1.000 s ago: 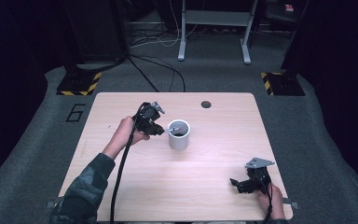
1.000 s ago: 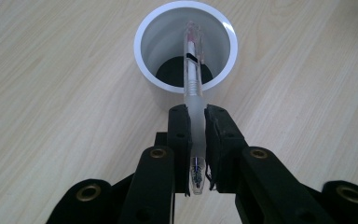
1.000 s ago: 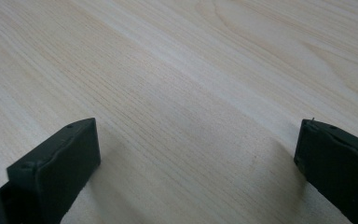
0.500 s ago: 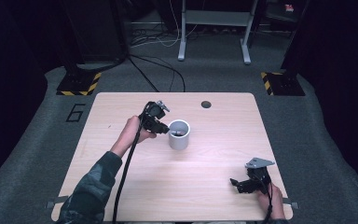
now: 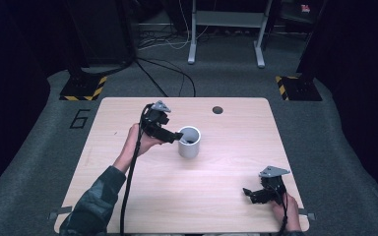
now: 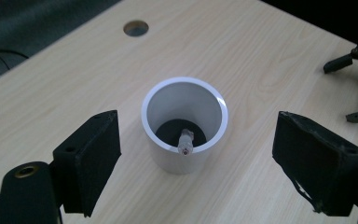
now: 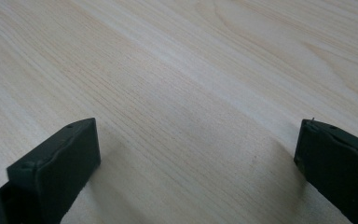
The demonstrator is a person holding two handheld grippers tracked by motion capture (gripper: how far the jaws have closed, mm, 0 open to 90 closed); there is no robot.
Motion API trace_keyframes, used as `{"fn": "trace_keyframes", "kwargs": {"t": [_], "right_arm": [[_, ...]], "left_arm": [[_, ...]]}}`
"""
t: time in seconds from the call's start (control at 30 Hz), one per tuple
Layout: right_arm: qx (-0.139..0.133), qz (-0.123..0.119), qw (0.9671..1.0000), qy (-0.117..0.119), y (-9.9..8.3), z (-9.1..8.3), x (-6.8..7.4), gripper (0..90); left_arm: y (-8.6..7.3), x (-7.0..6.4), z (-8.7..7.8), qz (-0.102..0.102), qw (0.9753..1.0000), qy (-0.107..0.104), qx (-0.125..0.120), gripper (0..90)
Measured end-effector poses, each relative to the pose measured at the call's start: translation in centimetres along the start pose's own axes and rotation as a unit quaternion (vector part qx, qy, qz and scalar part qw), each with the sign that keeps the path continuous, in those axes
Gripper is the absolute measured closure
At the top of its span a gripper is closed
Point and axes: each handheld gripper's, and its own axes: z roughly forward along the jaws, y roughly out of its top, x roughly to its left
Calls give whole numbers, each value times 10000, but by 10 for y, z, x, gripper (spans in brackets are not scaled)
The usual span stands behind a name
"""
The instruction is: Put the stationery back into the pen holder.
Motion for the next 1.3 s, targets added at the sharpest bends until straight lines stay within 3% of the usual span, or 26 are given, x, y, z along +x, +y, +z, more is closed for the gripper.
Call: {"fn": "trace_keyframes", "kwargs": {"t": [0.1,0.23,0.27,0.5,0.8,1.0,1.1,1.3], "right_arm": [[1,-6,10000,2,0,0,0,0],[6,3,10000,5,0,0,0,0],[3,4,10000,1,0,0,0,0],[2,-6,10000,3,0,0,0,0],[0,2,10000,1,0,0,0,0],[-2,-6,10000,-1,0,0,0,0],[5,-5,10000,3,0,0,0,0],[5,-2,10000,2,0,0,0,0]], "left_arm": [[-7,-6,-14,8,9997,136,-224,135],[-17,-11,-25,9,9989,301,-349,111],[-20,-12,-28,67,9988,365,-326,108],[-49,-22,-46,-20,9967,643,-488,64],[-99,-32,-64,-131,9932,1074,-433,32],[-134,-31,-64,-387,9914,1211,-321,3],[-155,-32,-61,-593,9891,1317,-292,2],[-195,-28,-47,-950,9861,1361,-86,2]]}}
